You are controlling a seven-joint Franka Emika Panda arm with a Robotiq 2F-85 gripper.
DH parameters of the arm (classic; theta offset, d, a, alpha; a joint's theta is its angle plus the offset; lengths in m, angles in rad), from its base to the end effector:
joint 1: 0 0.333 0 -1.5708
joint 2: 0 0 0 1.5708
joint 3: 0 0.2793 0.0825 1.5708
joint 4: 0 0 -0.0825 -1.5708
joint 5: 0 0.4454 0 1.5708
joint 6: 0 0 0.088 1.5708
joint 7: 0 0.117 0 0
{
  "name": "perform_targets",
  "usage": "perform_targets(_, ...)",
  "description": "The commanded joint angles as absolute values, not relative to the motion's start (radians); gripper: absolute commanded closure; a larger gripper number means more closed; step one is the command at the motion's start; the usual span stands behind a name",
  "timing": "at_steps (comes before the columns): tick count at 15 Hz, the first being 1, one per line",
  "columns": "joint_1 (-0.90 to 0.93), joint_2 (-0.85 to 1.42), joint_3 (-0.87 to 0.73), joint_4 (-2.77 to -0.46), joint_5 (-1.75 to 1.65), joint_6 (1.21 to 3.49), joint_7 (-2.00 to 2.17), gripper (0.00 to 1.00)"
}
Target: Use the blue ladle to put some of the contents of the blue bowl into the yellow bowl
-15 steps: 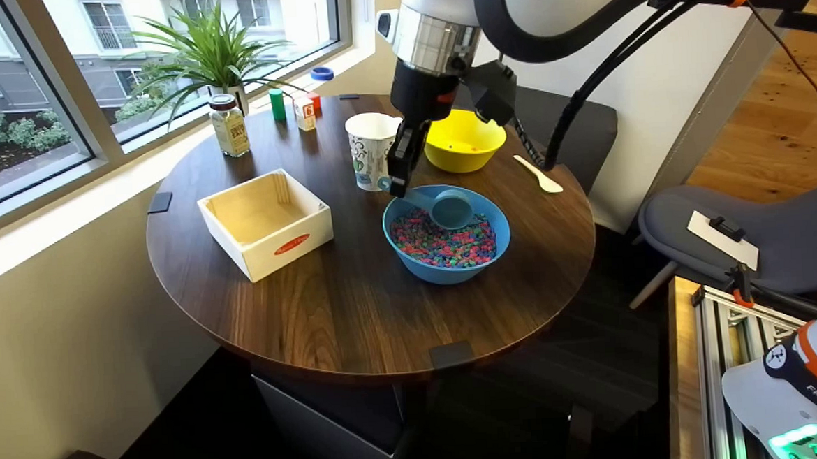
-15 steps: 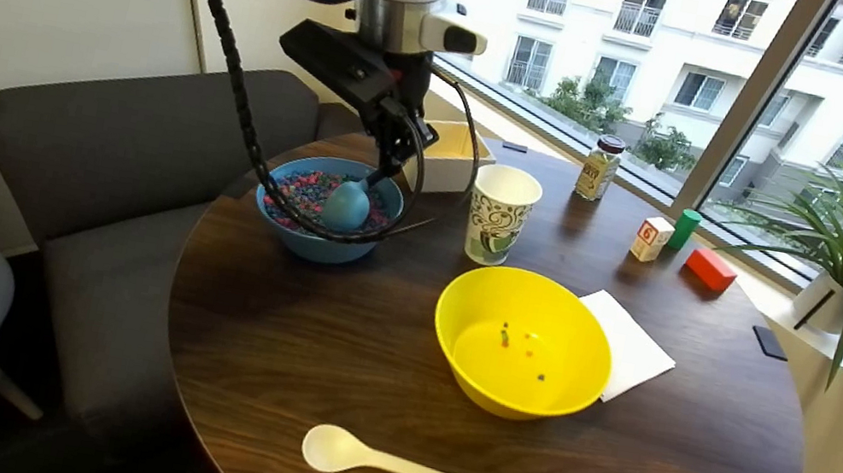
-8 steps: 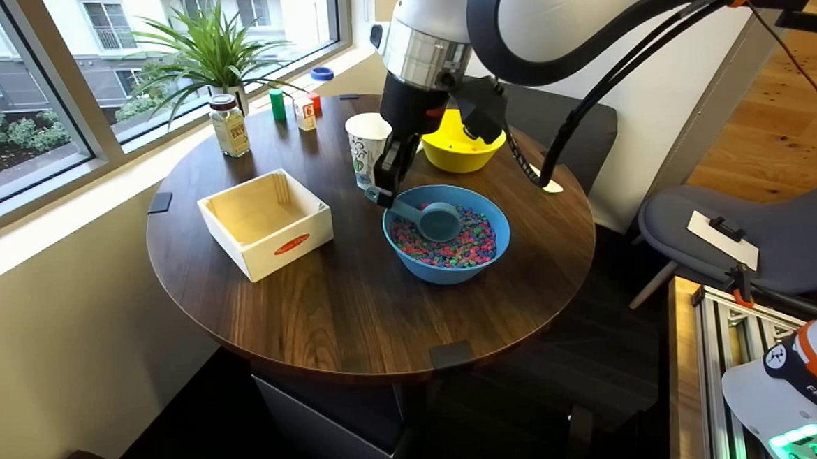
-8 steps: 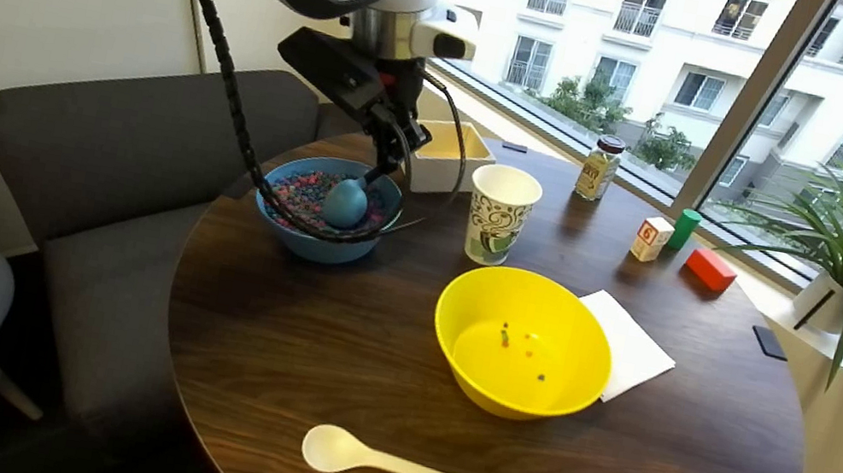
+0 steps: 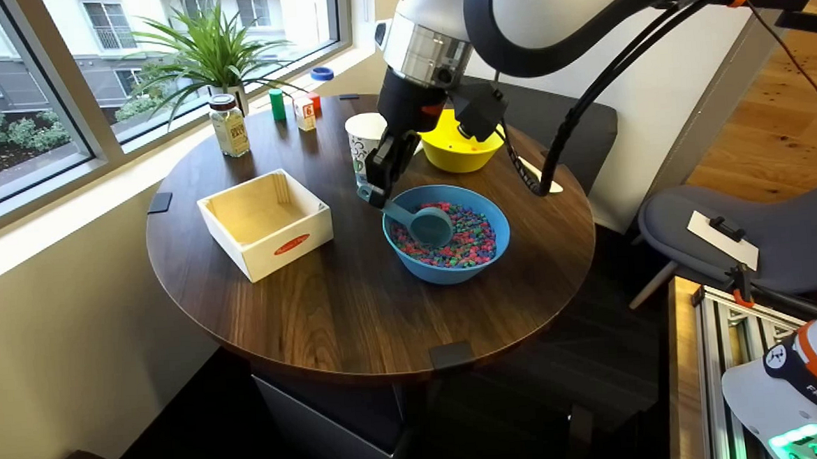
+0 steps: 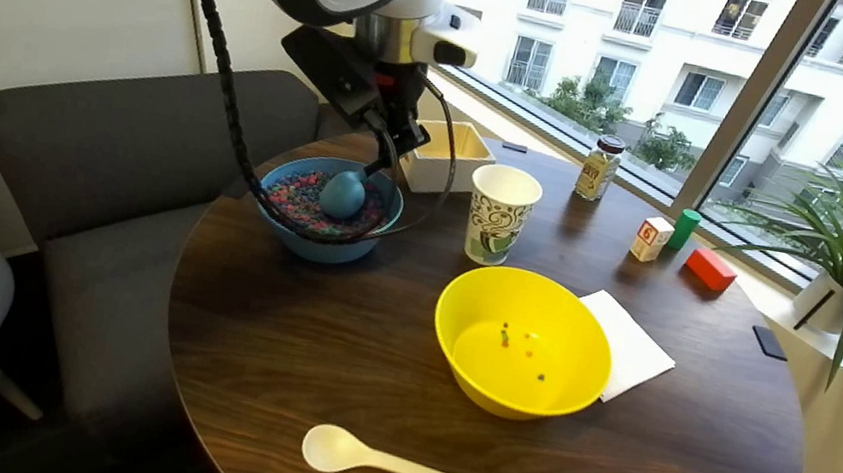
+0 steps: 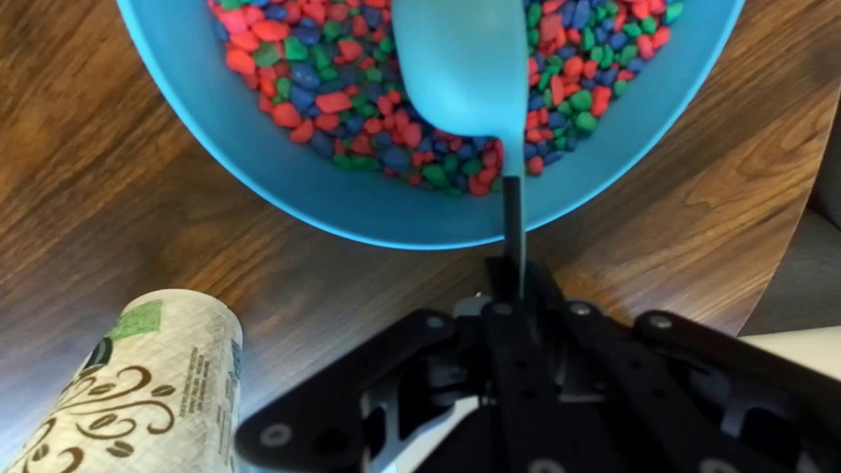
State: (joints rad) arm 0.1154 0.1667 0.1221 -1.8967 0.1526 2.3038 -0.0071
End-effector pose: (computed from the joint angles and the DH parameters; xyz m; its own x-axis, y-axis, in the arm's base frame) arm 0.6531 0.1607 0.3653 0.9642 0.1295 0.2314 0.1674 -0.9741 -0.1523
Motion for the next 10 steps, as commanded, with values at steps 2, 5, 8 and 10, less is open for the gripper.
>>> perform_targets(2,0.111,0.156,0.127,-1.942,0.204,2.362,0.007,0.98)
perform_targets(5,0.103,0.148,0.132,-1.96,0.258,2.375,-0.022,0.98)
perform_targets(8,0.088,0.14,0.138,-1.963,0.356,2.354,-0.067,0.98)
perform_targets(10,0.08,0.134,0.139,-1.962,0.411,2.354,-0.108,0.98)
